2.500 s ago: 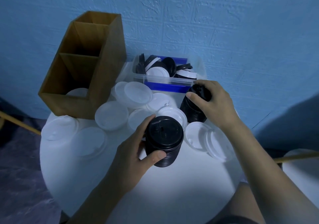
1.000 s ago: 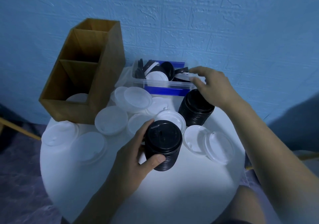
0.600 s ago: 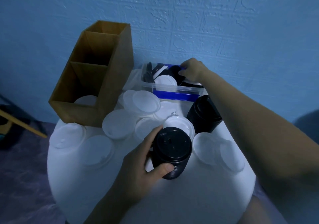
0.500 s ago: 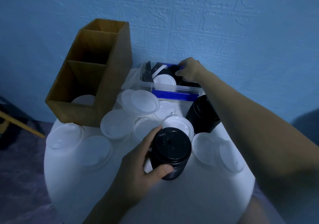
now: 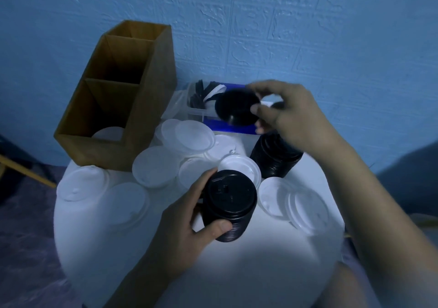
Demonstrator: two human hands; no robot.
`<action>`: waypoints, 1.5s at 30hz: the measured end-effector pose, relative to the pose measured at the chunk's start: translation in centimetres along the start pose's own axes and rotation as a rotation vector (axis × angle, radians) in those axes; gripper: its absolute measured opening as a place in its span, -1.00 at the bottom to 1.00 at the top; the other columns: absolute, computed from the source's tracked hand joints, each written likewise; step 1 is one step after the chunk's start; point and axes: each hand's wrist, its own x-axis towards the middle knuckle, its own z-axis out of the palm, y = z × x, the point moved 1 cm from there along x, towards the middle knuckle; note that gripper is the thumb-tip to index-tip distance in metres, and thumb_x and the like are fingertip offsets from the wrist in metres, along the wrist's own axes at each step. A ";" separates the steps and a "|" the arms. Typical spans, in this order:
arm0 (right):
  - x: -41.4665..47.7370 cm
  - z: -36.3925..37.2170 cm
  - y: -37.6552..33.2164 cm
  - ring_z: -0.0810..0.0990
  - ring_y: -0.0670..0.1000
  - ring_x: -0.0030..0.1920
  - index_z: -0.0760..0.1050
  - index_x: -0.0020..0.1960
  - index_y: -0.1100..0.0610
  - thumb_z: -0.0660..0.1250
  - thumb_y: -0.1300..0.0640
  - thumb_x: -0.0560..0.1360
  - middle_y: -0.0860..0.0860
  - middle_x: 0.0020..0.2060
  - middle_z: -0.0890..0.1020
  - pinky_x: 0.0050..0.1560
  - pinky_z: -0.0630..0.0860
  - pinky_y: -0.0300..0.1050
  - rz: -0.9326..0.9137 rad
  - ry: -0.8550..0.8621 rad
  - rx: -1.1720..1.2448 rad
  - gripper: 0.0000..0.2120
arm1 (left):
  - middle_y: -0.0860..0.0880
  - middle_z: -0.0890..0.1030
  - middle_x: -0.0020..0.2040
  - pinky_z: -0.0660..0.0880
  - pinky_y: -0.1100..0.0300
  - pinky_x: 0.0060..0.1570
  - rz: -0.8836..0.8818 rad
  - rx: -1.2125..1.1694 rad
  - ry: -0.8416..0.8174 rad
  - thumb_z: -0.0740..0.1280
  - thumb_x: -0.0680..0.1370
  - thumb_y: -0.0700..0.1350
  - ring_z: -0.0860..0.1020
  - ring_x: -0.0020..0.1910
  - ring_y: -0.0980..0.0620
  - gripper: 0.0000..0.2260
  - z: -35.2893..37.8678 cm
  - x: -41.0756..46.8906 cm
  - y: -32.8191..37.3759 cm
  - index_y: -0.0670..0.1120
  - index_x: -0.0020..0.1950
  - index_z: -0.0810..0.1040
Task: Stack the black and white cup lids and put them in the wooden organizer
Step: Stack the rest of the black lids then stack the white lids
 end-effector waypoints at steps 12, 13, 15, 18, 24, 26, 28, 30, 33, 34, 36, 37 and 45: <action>-13.8 3.2 1.9 0.52 0.04 0.31 0.53 0.16 -0.03 0.30 0.15 0.46 -0.13 0.31 0.48 0.28 0.51 -0.08 -0.097 -0.153 0.023 -0.72 | 0.16 0.61 0.29 0.53 -0.16 0.27 0.020 0.007 0.031 0.44 0.40 0.07 0.59 0.28 0.02 -0.35 0.0 -0.1 0.5 0.41 0.44 0.33; -13.9 3.3 1.5 0.53 0.03 0.30 0.53 0.13 -0.05 0.34 0.05 0.46 -0.13 0.29 0.50 0.26 0.51 -0.05 -0.073 -0.142 0.028 -0.75 | 0.17 0.62 0.28 0.53 -0.14 0.26 0.020 0.004 0.033 0.44 0.40 0.08 0.59 0.28 0.04 -0.36 0.0 0.0 0.6 0.42 0.43 0.34; -13.8 3.7 0.7 0.58 0.01 0.20 0.51 0.00 -0.08 0.45 -0.18 0.39 -0.15 0.18 0.56 0.18 0.55 -0.01 -0.020 -0.070 -0.009 -0.72 | 0.19 0.63 0.25 0.56 -0.11 0.23 0.013 0.009 0.035 0.44 0.40 0.11 0.61 0.25 0.08 -0.37 -0.1 0.1 0.6 0.43 0.42 0.33; -13.8 4.7 -0.1 0.58 -0.02 0.03 0.40 -0.15 0.00 0.47 -0.33 0.29 -0.13 0.03 0.56 -0.01 0.55 0.00 0.010 0.041 -0.135 -0.54 | 0.16 0.63 0.24 0.58 -0.13 0.19 -0.005 0.002 0.037 0.45 0.39 0.18 0.62 0.23 0.04 -0.35 0.0 0.0 0.3 0.39 0.45 0.33; -14.0 4.5 -0.1 0.59 -0.04 0.13 0.42 0.16 -0.11 0.45 -0.09 0.39 -0.16 0.08 0.61 0.12 0.54 -0.03 0.039 -0.037 -0.020 -0.61 | 0.15 0.64 0.25 0.55 -0.16 0.23 -0.026 -0.023 0.031 0.46 0.38 0.13 0.61 0.26 0.02 -0.36 0.0 -0.1 0.4 0.40 0.43 0.35; -13.4 3.3 0.6 0.60 -0.05 0.17 0.44 0.24 -0.10 0.44 -0.02 0.40 -0.17 0.10 0.63 0.21 0.53 -0.04 0.047 0.015 0.060 -0.57 | 0.15 0.63 0.27 0.53 -0.17 0.26 -0.030 -0.019 0.014 0.45 0.39 0.11 0.59 0.28 0.02 -0.35 0.0 -0.1 0.4 0.36 0.46 0.35; -13.0 1.9 1.2 0.59 -0.11 0.20 0.45 0.30 -0.12 0.43 0.03 0.41 -0.22 0.12 0.63 0.27 0.51 -0.07 0.054 0.042 0.080 -0.53 | 0.14 0.61 0.30 0.51 -0.16 0.29 -0.025 -0.009 0.002 0.44 0.40 0.10 0.57 0.31 0.02 -0.34 0.0 -0.1 0.3 0.28 0.49 0.35; -12.7 1.3 1.3 0.58 -0.14 0.25 0.46 0.34 -0.14 0.45 0.01 0.41 -0.22 0.18 0.61 0.32 0.49 -0.09 0.068 -0.022 0.065 -0.49 | 0.14 0.61 0.30 0.51 -0.15 0.29 -0.025 -0.012 0.001 0.44 0.41 0.09 0.57 0.31 0.02 -0.34 0.0 0.0 0.3 0.29 0.49 0.34; -12.4 2.6 0.6 0.52 -0.13 0.33 0.45 0.40 -0.10 0.47 -0.06 0.40 -0.25 0.26 0.55 0.35 0.43 -0.14 -0.015 -0.176 -0.053 -0.42 | 0.14 0.61 0.31 0.53 -0.12 0.28 -0.021 -0.030 -0.006 0.45 0.41 0.09 0.58 0.31 0.04 -0.34 0.1 0.0 0.3 0.29 0.49 0.34; -12.2 3.2 0.3 0.49 -0.16 0.35 0.45 0.42 -0.09 0.47 -0.07 0.42 -0.29 0.28 0.52 0.35 0.42 -0.18 -0.052 -0.226 -0.111 -0.42 | 0.13 0.61 0.31 0.53 -0.11 0.27 -0.020 -0.034 -0.012 0.46 0.41 0.09 0.58 0.31 0.04 -0.33 0.1 -0.1 0.3 0.28 0.50 0.34; -11.8 3.6 -0.2 0.45 -0.22 0.36 0.43 0.44 -0.10 0.46 -0.07 0.44 -0.33 0.30 0.48 0.34 0.39 -0.25 -0.087 -0.288 -0.190 -0.41 | 0.10 0.62 0.30 0.54 -0.12 0.27 -0.026 -0.049 -0.021 0.47 0.41 0.08 0.59 0.30 0.01 -0.31 0.2 -0.1 0.3 0.22 0.52 0.34; -11.6 3.6 -0.4 0.44 -0.25 0.35 0.42 0.45 -0.11 0.46 -0.08 0.45 -0.34 0.31 0.48 0.33 0.38 -0.28 -0.092 -0.304 -0.217 -0.41 | 0.09 0.62 0.30 0.53 -0.13 0.27 -0.028 -0.059 -0.022 0.47 0.41 0.08 0.59 0.30 0.00 -0.31 0.3 0.0 0.4 0.19 0.52 0.35; -10.5 2.8 -1.2 0.39 -0.30 0.40 0.41 0.50 -0.10 0.45 -0.02 0.47 -0.38 0.39 0.43 0.38 0.37 -0.22 -0.094 -0.457 -0.321 -0.39 | 0.08 0.65 0.24 0.53 -0.16 0.26 0.004 -0.078 -0.022 0.47 0.39 0.06 0.61 0.26 -0.02 -0.38 0.1 0.2 0.5 0.38 0.41 0.39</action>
